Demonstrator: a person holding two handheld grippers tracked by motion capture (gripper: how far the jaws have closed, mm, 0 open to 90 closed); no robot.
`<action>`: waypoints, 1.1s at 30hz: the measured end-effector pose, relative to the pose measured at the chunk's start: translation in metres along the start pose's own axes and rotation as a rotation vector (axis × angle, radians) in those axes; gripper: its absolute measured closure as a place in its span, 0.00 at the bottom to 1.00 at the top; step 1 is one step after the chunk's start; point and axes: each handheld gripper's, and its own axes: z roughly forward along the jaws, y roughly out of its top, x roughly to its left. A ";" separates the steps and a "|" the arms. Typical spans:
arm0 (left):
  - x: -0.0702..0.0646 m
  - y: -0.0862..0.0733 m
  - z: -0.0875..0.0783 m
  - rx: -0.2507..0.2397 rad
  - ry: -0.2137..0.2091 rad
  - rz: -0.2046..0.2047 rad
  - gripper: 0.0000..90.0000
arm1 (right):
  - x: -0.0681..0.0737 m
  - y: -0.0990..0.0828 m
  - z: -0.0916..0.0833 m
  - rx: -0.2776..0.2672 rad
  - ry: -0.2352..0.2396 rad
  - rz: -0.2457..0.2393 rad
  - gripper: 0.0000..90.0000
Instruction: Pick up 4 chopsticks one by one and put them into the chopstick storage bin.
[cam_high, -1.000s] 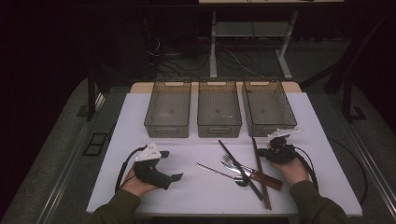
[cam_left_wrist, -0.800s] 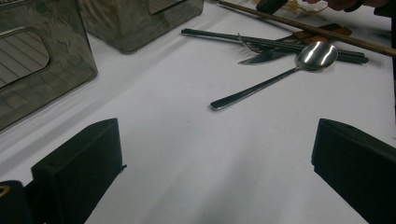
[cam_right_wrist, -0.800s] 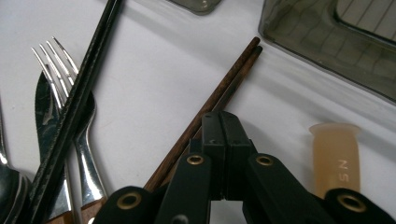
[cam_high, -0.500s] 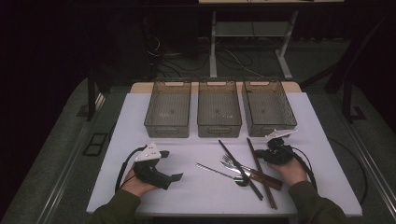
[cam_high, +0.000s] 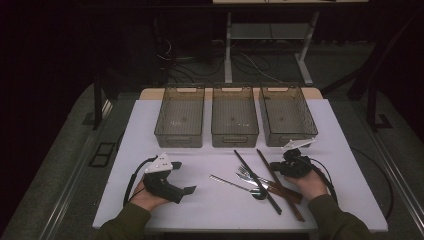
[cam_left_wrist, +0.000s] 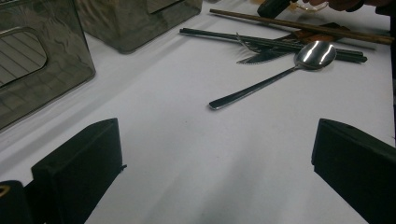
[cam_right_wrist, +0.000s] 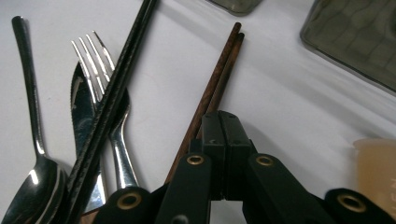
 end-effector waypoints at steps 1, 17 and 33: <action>0.000 0.000 0.000 0.000 -0.001 0.000 0.01 | 0.000 0.000 0.000 0.000 0.000 -0.001 0.99; 0.000 0.000 0.000 0.001 -0.003 -0.002 0.01 | 0.007 0.002 0.002 0.015 0.024 -0.044 0.99; 0.000 0.000 0.001 0.005 -0.006 -0.001 0.01 | 0.011 0.003 0.004 0.027 0.035 -0.065 0.99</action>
